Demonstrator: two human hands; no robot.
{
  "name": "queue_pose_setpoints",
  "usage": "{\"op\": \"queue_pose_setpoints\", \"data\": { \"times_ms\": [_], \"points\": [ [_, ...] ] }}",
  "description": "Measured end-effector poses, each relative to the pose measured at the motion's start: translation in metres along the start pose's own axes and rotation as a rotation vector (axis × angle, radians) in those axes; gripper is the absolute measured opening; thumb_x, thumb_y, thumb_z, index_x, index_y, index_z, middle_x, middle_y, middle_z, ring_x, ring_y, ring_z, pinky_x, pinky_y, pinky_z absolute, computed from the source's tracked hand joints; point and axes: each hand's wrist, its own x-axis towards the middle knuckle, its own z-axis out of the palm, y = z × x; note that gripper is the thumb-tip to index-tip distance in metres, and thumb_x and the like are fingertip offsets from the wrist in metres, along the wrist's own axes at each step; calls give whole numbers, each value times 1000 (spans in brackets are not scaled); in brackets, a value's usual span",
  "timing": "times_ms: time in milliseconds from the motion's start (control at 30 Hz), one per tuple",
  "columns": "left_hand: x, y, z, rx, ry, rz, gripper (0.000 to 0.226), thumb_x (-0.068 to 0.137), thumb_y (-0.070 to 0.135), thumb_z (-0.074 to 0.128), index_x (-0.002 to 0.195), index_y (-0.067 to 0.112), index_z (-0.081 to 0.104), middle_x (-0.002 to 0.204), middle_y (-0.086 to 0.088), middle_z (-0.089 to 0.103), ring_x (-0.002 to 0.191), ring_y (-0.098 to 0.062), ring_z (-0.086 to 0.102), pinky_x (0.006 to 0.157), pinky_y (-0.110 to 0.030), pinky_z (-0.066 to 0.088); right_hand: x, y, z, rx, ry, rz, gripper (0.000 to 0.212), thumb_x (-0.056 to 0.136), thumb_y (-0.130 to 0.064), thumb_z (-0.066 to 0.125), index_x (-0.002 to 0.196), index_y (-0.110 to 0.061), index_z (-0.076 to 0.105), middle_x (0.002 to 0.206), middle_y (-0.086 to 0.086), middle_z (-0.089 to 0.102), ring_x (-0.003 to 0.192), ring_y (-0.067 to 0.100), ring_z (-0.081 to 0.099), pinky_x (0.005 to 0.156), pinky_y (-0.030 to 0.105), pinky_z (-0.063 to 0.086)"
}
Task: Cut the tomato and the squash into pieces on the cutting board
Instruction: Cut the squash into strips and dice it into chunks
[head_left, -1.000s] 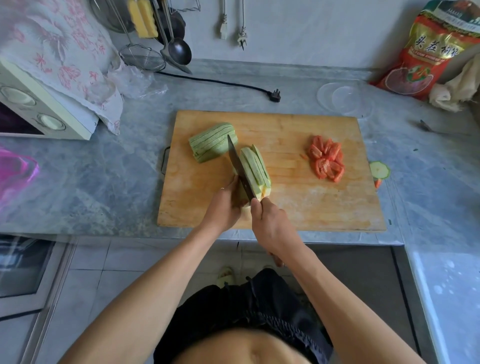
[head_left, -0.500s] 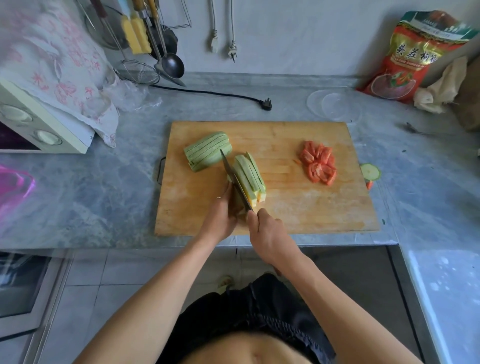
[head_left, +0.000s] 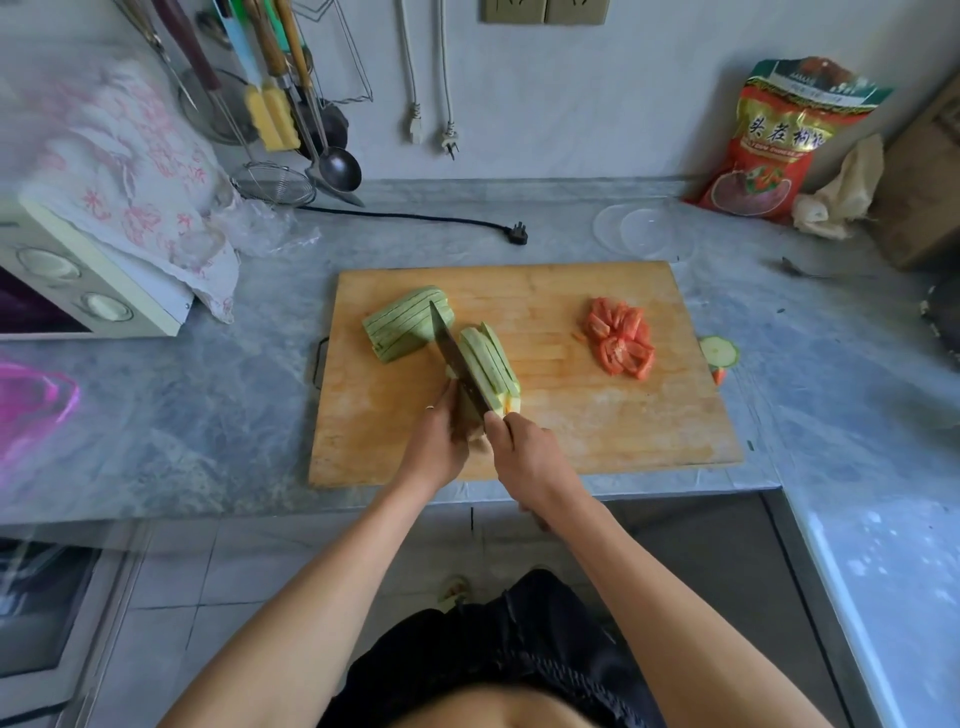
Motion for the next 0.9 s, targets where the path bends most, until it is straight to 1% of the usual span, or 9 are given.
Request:
{"op": "queue_pose_setpoints", "data": {
  "times_ms": [100, 200, 333, 400, 500, 600, 667, 733, 900],
  "points": [
    [-2, 4, -7, -17, 56, 20, 73, 86, 8, 65, 150, 25, 34, 128, -1, 62, 112, -21, 60, 82, -17, 50, 0, 1, -2, -23, -24, 11, 43, 105, -46, 31, 73, -20, 42, 73, 6, 55, 61, 23, 50, 50, 31, 36],
    [-3, 8, -24, 201, 157, 80, 80, 81, 16, 74, 150, 15, 34, 157, -4, 33, 143, -23, 32, 114, -34, 34, 0, 4, -3, -61, -47, 6, 43, 103, -50, 34, 78, -16, 44, 75, 9, 55, 63, 28, 53, 52, 34, 41],
    [12, 24, -58, 646, 220, 433, 77, 68, 4, 82, 137, 10, 48, 148, -12, 38, 139, -31, 29, 115, -56, 31, 1, 7, -4, -41, -42, 16, 44, 103, -49, 34, 83, -13, 49, 74, 8, 55, 61, 27, 56, 41, 32, 42],
    [27, 34, -70, 783, 113, 579, 65, 69, 0, 79, 129, 13, 57, 137, -7, 50, 136, -29, 35, 119, -55, 22, 1, 6, -3, -69, -46, 2, 43, 103, -48, 34, 84, -13, 48, 72, 5, 53, 61, 26, 54, 45, 31, 40],
    [43, 61, -75, 994, -293, 596, 43, 83, 1, 64, 119, 23, 67, 126, 4, 64, 133, -18, 44, 124, -45, 3, 2, 5, -3, -89, -51, -8, 41, 103, -47, 36, 83, -13, 46, 74, 7, 53, 61, 24, 51, 55, 32, 38],
    [52, 81, -70, 1196, -510, 551, 36, 84, 6, 60, 114, 24, 71, 112, 5, 69, 119, -17, 54, 122, -40, 17, 2, 5, -4, -76, -61, 13, 42, 103, -49, 35, 86, -12, 46, 84, 12, 55, 70, 30, 54, 56, 34, 40],
    [55, 90, -65, 1247, -574, 529, 19, 82, 8, 60, 96, 18, 69, 95, 4, 67, 104, -21, 60, 102, -32, 36, 2, 4, -5, -85, -60, 18, 41, 103, -49, 33, 88, -13, 46, 88, 14, 55, 70, 29, 53, 57, 35, 42],
    [55, 96, -63, 1300, -627, 485, 8, 83, 10, 61, 86, 17, 62, 84, 3, 60, 94, -24, 61, 85, -28, 38, 0, 3, -7, -101, -53, 10, 41, 104, -47, 34, 87, -12, 46, 84, 12, 54, 62, 23, 48, 55, 33, 39],
    [62, 86, -64, 1356, -706, 416, 34, 82, 17, 63, 115, 21, 70, 103, 1, 70, 97, -22, 63, 98, -39, 46, -5, -5, -8, -167, -44, -18, 42, 104, -48, 34, 89, -11, 48, 81, 9, 53, 64, 24, 46, 47, 28, 27]
  ]
}}
